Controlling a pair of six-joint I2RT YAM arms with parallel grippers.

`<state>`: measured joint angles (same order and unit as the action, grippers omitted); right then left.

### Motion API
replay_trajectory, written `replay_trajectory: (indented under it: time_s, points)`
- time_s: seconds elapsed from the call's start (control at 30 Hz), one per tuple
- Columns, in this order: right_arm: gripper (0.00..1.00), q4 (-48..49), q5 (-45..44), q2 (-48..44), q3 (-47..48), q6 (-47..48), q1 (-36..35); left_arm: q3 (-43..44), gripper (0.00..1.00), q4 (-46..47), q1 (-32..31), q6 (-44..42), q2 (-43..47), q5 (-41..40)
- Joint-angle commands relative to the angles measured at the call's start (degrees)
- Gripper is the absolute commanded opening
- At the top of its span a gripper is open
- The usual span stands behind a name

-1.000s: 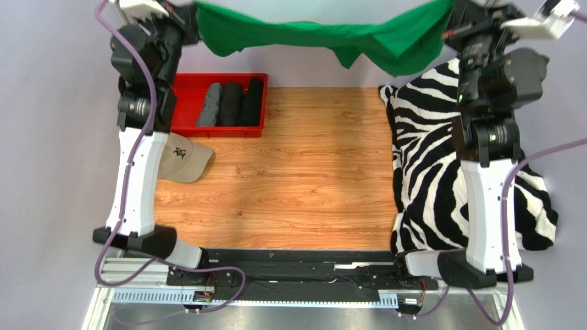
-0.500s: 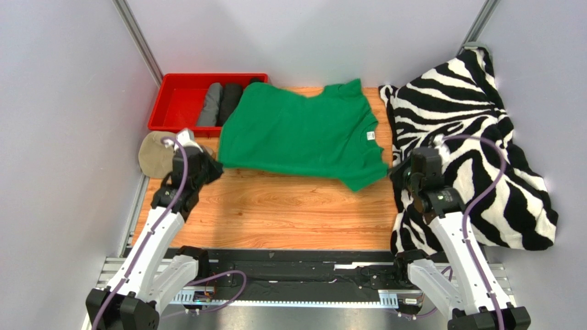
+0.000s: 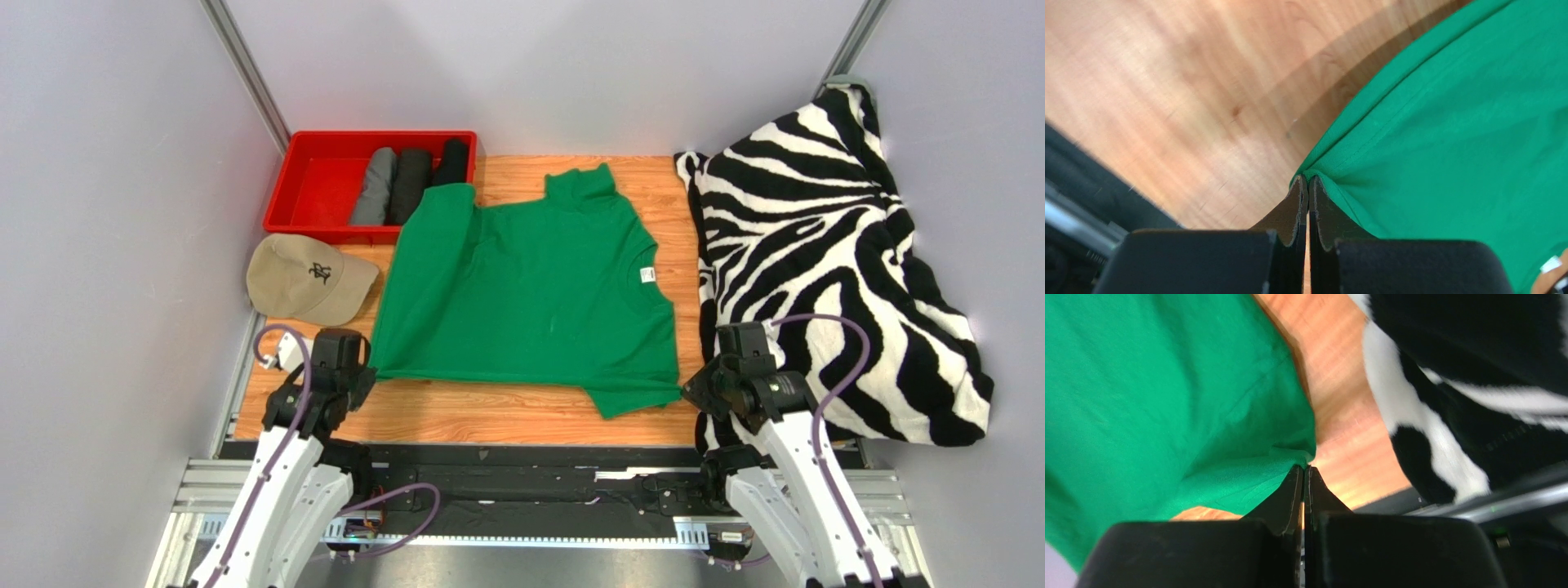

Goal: Roll the t-shirts
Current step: Fold the T-shirt at the center of the board.

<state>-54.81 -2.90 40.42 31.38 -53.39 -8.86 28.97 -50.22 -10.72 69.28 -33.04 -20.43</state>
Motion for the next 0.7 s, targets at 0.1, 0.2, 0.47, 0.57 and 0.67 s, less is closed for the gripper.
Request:
replay_trajectory:
  time_s: [0.1,0.2,0.47,0.57,0.67]
  points:
    - [0.0,-17.59,-3.17,-12.11,7.29,-6.02,0.16,-0.49,0.0,-13.51,0.35,7.81,12.98,-3.66]
    - [0.0,-21.73,-3.52,-15.72,9.75,-6.12,0.16,-0.58,0.0,-13.51,0.35,7.37,15.1,-2.69]
    - [0.0,-15.44,-2.03,-14.69,11.87,-1.83,0.16,1.0,0.0,-4.22,0.35,-2.73,9.67,1.35]
    - [0.0,-9.02,0.43,-6.43,11.6,0.73,0.07,1.35,0.0,1.32,0.35,-7.65,3.52,4.07]
    - [0.0,-3.57,1.31,1.83,11.78,1.7,-0.19,1.87,0.0,4.68,0.17,-10.3,-3.33,5.4]
